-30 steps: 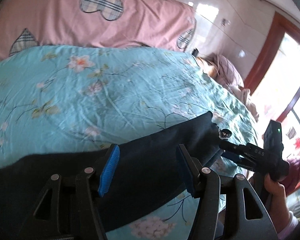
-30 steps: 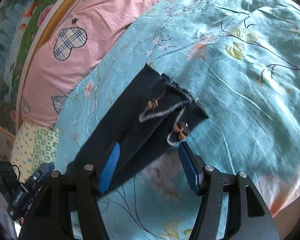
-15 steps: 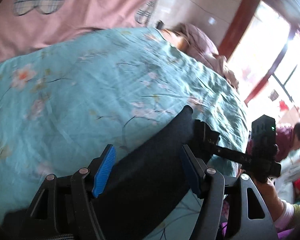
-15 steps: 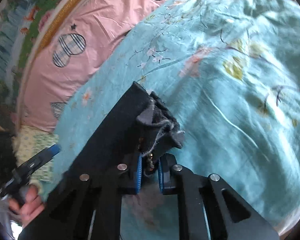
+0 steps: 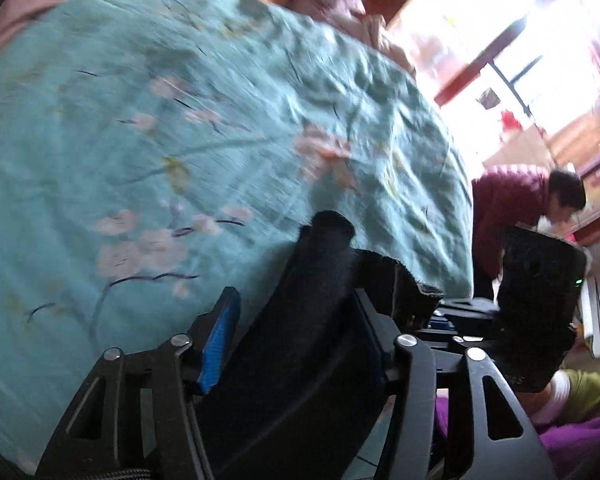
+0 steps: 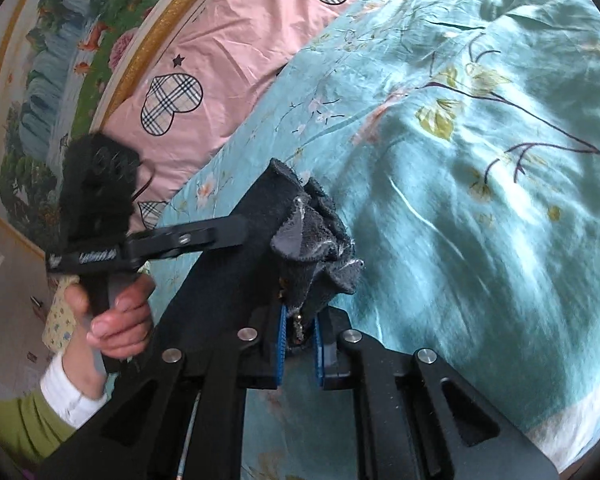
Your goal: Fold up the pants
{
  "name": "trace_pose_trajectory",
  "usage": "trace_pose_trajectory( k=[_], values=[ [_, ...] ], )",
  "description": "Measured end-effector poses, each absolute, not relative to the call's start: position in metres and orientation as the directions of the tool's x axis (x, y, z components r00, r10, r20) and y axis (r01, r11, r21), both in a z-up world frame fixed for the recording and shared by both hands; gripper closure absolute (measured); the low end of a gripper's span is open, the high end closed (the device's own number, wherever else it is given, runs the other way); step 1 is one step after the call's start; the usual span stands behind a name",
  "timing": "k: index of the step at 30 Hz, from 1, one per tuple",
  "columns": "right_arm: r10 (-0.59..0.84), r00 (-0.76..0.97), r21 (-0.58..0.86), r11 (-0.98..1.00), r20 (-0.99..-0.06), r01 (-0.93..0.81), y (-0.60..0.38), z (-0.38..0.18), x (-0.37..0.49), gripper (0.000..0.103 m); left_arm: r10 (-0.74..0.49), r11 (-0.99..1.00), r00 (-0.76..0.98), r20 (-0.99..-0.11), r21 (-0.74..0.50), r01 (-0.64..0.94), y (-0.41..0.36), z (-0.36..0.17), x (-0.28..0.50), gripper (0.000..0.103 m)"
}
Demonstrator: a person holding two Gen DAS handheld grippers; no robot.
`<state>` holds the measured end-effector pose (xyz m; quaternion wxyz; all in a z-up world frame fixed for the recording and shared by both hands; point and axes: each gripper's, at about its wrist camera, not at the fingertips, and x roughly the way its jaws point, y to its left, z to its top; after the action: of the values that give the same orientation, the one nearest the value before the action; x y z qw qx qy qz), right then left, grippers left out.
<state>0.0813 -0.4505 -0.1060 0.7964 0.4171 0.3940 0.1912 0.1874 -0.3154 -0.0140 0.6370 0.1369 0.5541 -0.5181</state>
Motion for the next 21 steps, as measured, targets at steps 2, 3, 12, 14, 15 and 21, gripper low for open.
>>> trace_pose_trajectory(
  k=[2,3,12,14,15,21],
  values=[
    [0.634,0.614,0.809,0.588,-0.470,0.013,-0.449,-0.105,0.082,0.091,-0.489,0.417,-0.169,-0.856,-0.400,0.816,-0.325,-0.023,0.186,0.058],
    [0.632,0.613,0.804,0.594,-0.474,0.009,-0.447,-0.105,0.083,0.091,-0.494,0.409,-0.175,-0.852,-0.405,0.818,-0.327,-0.024,0.186,0.061],
    [0.623,0.633,0.779,0.626,-0.459,-0.051,-0.441,-0.084,0.082,0.091,-0.619,0.387,-0.132,-0.774,-0.447,0.807,-0.300,0.007,0.178,0.092],
    [0.631,0.639,0.781,0.620,-0.441,-0.073,-0.440,-0.076,0.082,0.091,-0.649,0.389,-0.104,-0.753,-0.447,0.806,-0.287,0.021,0.176,0.092],
    [0.636,0.643,0.783,0.616,-0.427,-0.088,-0.439,-0.070,0.082,0.091,-0.660,0.391,-0.094,-0.745,-0.448,0.804,-0.282,0.027,0.174,0.092],
    [0.696,0.636,0.793,0.571,-0.333,-0.210,-0.424,-0.035,0.082,0.091,-0.734,0.403,-0.022,-0.679,-0.461,0.790,-0.237,0.060,0.166,0.092]
  ],
)
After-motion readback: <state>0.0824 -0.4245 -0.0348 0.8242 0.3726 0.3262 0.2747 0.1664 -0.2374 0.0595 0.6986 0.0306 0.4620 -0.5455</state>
